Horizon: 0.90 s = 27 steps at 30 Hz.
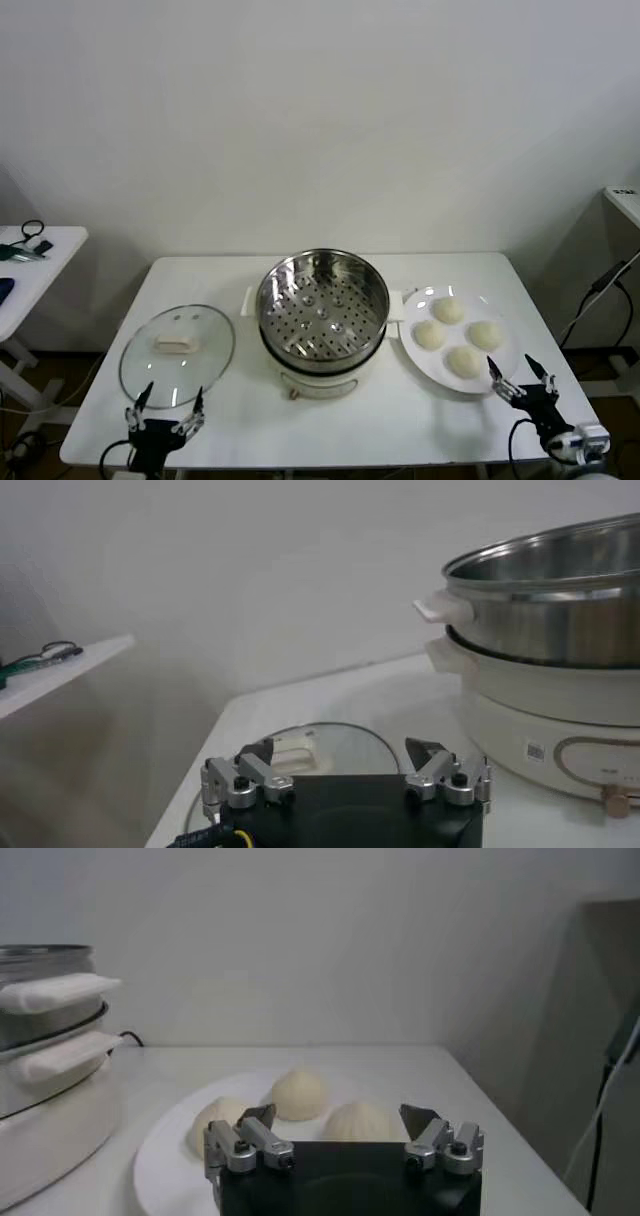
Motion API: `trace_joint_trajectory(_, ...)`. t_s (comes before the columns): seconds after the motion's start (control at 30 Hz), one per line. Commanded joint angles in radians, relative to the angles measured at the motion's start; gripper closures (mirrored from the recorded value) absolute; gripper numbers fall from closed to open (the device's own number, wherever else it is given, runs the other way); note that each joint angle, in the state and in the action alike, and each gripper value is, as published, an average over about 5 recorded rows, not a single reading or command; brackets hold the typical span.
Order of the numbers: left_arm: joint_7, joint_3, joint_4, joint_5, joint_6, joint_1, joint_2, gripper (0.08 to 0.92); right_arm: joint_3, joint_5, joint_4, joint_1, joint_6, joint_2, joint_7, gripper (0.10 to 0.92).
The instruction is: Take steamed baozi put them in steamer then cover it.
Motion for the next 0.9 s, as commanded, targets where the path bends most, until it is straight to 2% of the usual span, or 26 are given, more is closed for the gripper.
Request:
trace_joint_trajectory(0.03,0.0,0.0,0.001,0.002,-0.005,-0.001,0.003,0.177,-0.204,-0.036,-0.094,0.48,-0.237,-0.193,-0.019,0.203)
trace_joint_trajectory(0.17,0.0,0.001,0.001,0.002,-0.007,-0.001,0.003,0.177,-0.508,-0.115,-0.184,0.785,-0.261,-0.305,-0.197,0.203)
trace_joint_trajectory(0.33,0.0,0.003,0.001,0.006,-0.011,-0.001,-0.001,0.177,-1.025,-0.311,-0.298,1.25,-0.206,-0.432,-0.612,0.203)
trace_joint_trajectory(0.43,0.0,0.002,0.003,0.008,-0.016,0.001,-0.004,0.177,-1.351,-0.415,-0.357,1.53,-0.123,-0.456,-0.853,0.203)
trace_joint_trajectory(0.53,0.0,0.002,0.005,0.011,-0.02,0.003,-0.005,0.177,-1.594,-0.496,-0.434,1.756,0.009,-0.428,-1.034,0.203)
trace_joint_trajectory(0.7,0.001,0.003,0.005,0.015,-0.023,0.003,-0.005,0.177,-1.863,-0.52,-0.557,1.982,0.094,-0.328,-1.147,0.203)
trace_joint_trajectory(0.9,0.001,0.001,0.003,0.014,-0.027,0.006,-0.005,0.177,-1.999,-0.488,-0.664,2.044,0.072,-0.185,-1.175,0.203)
